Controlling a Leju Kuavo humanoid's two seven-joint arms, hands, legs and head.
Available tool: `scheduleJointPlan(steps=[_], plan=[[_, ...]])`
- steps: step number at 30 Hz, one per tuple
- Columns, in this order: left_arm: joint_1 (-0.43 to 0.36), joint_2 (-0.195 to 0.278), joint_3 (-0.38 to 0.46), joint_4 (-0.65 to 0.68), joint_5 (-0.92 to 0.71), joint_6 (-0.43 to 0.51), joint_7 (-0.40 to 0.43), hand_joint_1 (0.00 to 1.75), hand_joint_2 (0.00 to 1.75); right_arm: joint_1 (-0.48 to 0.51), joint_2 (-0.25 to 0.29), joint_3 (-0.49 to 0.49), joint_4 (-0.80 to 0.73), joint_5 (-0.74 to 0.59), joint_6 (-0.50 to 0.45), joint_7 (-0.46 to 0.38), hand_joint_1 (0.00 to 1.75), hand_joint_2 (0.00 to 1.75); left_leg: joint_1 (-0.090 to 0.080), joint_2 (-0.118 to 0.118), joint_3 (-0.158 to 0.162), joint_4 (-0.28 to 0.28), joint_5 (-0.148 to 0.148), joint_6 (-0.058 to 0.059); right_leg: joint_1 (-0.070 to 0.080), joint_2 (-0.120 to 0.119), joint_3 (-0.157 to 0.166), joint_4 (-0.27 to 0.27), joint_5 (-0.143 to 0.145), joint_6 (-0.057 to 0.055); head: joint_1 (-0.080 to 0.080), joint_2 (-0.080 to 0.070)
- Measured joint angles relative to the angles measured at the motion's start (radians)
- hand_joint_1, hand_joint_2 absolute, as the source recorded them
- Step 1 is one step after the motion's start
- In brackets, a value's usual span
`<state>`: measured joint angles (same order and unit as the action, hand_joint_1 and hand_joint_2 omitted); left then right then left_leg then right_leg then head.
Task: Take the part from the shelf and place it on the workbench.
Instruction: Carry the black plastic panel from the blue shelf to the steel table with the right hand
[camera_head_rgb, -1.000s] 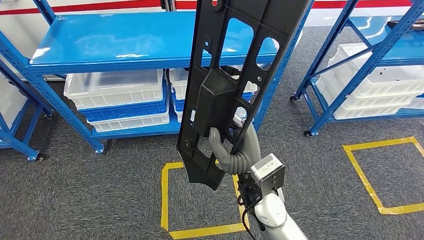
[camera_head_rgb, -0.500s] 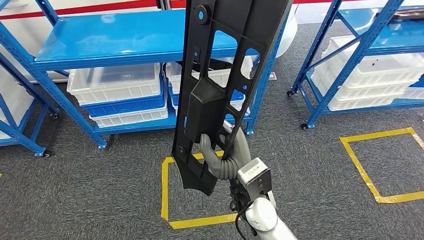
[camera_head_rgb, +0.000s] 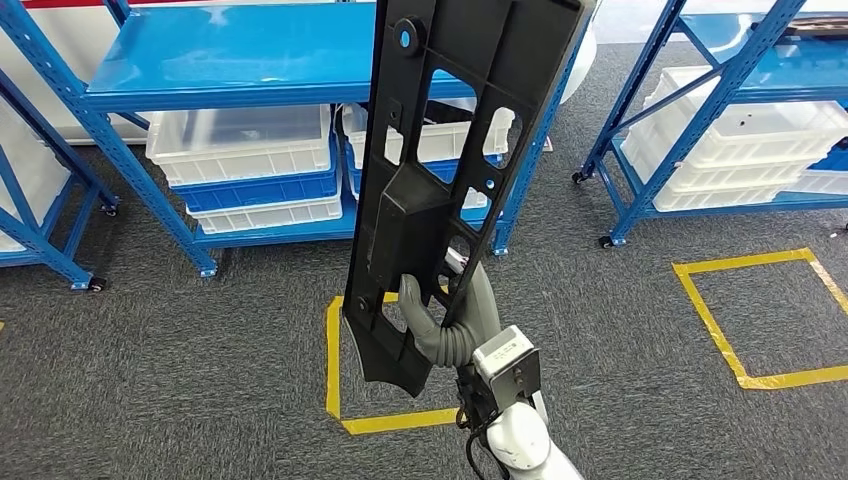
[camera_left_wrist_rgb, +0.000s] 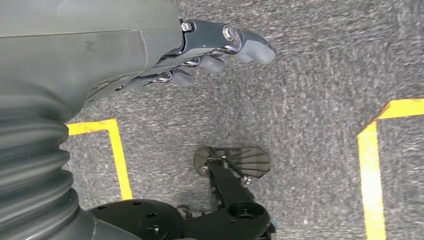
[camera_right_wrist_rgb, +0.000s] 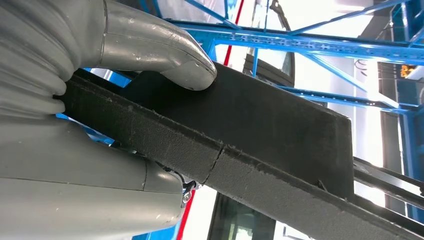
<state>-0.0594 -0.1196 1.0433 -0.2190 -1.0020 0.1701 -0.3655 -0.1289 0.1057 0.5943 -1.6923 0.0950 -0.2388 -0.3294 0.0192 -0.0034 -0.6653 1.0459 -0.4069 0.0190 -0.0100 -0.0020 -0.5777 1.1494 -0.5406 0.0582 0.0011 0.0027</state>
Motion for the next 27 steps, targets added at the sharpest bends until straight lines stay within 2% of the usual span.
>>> scheduleJointPlan(steps=[1, 2, 3, 4, 6, 7, 8, 10, 11, 12, 13, 15, 16, 17, 18, 22, 27], plan=[[0.000, 0.000, 0.000, 0.000, 0.000, 0.000, 0.000, 0.00, 1.75, 0.000, 0.001, 0.000, 0.000, 0.000, 0.000, -0.001, 1.75, 1.75, -0.001, 0.000, -0.005, 0.000, 0.008, -0.005, 0.003, 0.000, 0.049, -0.070, 0.009, -0.004, -0.001, 0.000], [0.000, 0.000, 0.000, 0.000, -0.001, 0.000, -0.001, 0.00, 1.75, 0.001, 0.001, 0.000, 0.000, 0.001, 0.000, -0.003, 1.75, 1.75, -0.001, -0.001, -0.008, -0.002, 0.016, -0.010, 0.006, 0.000, 0.079, -0.120, 0.012, -0.010, -0.001, 0.000], [0.000, -0.001, 0.000, 0.000, -0.001, 0.000, -0.002, 0.00, 1.75, 0.001, 0.002, 0.000, 0.000, 0.002, 0.001, -0.005, 1.75, 1.75, -0.001, -0.001, -0.008, -0.005, 0.023, -0.017, 0.010, 0.000, 0.092, -0.146, 0.011, -0.017, 0.000, 0.000], [0.001, -0.001, 0.000, 0.000, -0.001, 0.000, -0.004, 0.00, 1.75, 0.002, 0.001, -0.001, 0.000, 0.004, 0.001, -0.007, 1.75, 1.75, -0.001, 0.000, -0.008, -0.010, 0.031, -0.025, 0.013, 0.001, 0.089, -0.153, 0.014, -0.024, 0.002, 0.000], [0.001, -0.001, 0.000, 0.000, -0.002, 0.000, -0.012, 0.00, 1.75, 0.002, 0.002, -0.002, 0.000, 0.005, 0.003, -0.011, 1.75, 1.75, 0.002, 0.000, -0.012, -0.013, 0.032, -0.038, 0.007, 0.001, 0.081, -0.161, 0.030, -0.040, 0.004, 0.000], [0.001, -0.001, 0.000, 0.000, -0.002, -0.001, -0.016, 0.00, 1.75, 0.003, 0.002, -0.002, 0.000, 0.006, 0.005, -0.013, 1.75, 1.75, 0.002, 0.000, -0.019, 0.003, 0.011, -0.043, 0.003, 0.001, 0.079, -0.165, 0.040, -0.050, 0.002, 0.000], [0.002, -0.001, 0.000, 0.000, -0.003, -0.001, -0.019, 0.00, 1.75, 0.004, 0.003, -0.002, 0.000, 0.006, 0.008, -0.015, 1.75, 1.75, 0.003, 0.000, -0.032, 0.041, -0.025, -0.047, -0.001, 0.000, 0.077, -0.168, 0.049, -0.058, 0.001, 0.000], [0.002, -0.001, 0.000, 0.000, -0.004, -0.001, -0.022, 0.00, 1.75, 0.008, 0.003, -0.003, 0.000, 0.006, 0.011, -0.018, 1.75, 1.75, 0.003, 0.000, -0.070, 0.163, -0.112, -0.053, 0.001, -0.001, 0.066, -0.167, 0.061, -0.066, 0.000, 0.000], [0.002, -0.001, 0.000, 0.000, -0.005, -0.001, -0.023, 0.00, 1.75, 0.010, 0.003, -0.003, 0.000, 0.006, 0.012, -0.019, 1.75, 1.75, 0.003, 0.000, -0.083, 0.218, -0.136, -0.057, 0.002, -0.002, 0.061, -0.166, 0.065, -0.066, 0.000, 0.000], [0.002, -0.001, 0.000, 0.000, -0.005, -0.001, -0.023, 0.00, 1.75, 0.011, 0.003, -0.004, 0.001, 0.006, 0.014, -0.019, 1.75, 1.75, 0.004, 0.000, -0.082, 0.245, -0.141, -0.060, 0.002, -0.002, 0.055, -0.164, 0.068, -0.065, 0.000, 0.000], [0.002, -0.001, 0.000, 0.000, -0.006, -0.001, -0.023, 0.00, 1.75, 0.012, 0.003, -0.004, 0.002, 0.006, 0.016, -0.019, 1.75, 1.75, 0.005, 0.000, -0.062, 0.234, -0.129, -0.062, 0.002, -0.002, 0.051, -0.162, 0.070, -0.063, 0.000, 0.000], [0.002, 0.000, 0.000, 0.000, -0.006, -0.001, -0.024, 0.00, 1.75, 0.013, 0.003, -0.004, 0.003, 0.006, 0.020, -0.021, 1.75, 1.75, 0.008, 0.000, 0.024, 0.118, -0.086, -0.063, 0.000, -0.001, 0.047, -0.154, 0.070, -0.060, 0.000, 0.000], [0.001, 0.000, 0.000, 0.000, -0.007, -0.001, -0.024, 0.00, 1.75, 0.013, 0.003, -0.004, 0.004, 0.006, 0.022, -0.022, 1.75, 1.75, 0.007, -0.001, 0.063, 0.059, -0.072, -0.060, 0.002, -0.001, 0.042, -0.150, 0.070, -0.057, 0.000, 0.000], [0.001, 0.000, 0.000, 0.000, -0.008, -0.001, -0.025, 0.00, 1.75, 0.013, 0.003, -0.004, 0.004, 0.006, 0.024, -0.024, 1.75, 1.75, 0.006, -0.002, 0.088, 0.018, -0.066, -0.055, 0.005, -0.001, 0.040, -0.146, 0.069, -0.053, 0.000, 0.000], [0.000, 0.000, 0.000, 0.000, -0.009, 0.000, -0.025, 0.00, 1.75, 0.013, 0.003, -0.004, 0.004, 0.007, 0.026, -0.025, 1.75, 1.75, 0.005, -0.004, 0.097, 0.000, -0.068, -0.050, 0.008, -0.001, 0.035, -0.142, 0.069, -0.049, 0.000, 0.000], [0.000, -0.002, 0.000, 0.000, -0.012, 0.000, -0.024, 0.00, 1.75, 0.013, 0.003, -0.004, 0.004, 0.011, 0.031, -0.028, 1.75, 1.75, 0.001, -0.006, 0.082, -0.007, -0.061, -0.034, 0.009, 0.001, 0.023, -0.141, 0.076, -0.050, 0.002, 0.000], [0.000, -0.002, 0.000, 0.000, -0.012, 0.004, -0.016, 0.00, 1.75, 0.014, 0.003, -0.004, 0.004, 0.014, 0.034, -0.028, 1.75, 1.75, -0.005, -0.006, 0.071, -0.007, -0.054, -0.023, 0.006, 0.000, 0.016, -0.149, 0.088, -0.036, 0.002, 0.000]])
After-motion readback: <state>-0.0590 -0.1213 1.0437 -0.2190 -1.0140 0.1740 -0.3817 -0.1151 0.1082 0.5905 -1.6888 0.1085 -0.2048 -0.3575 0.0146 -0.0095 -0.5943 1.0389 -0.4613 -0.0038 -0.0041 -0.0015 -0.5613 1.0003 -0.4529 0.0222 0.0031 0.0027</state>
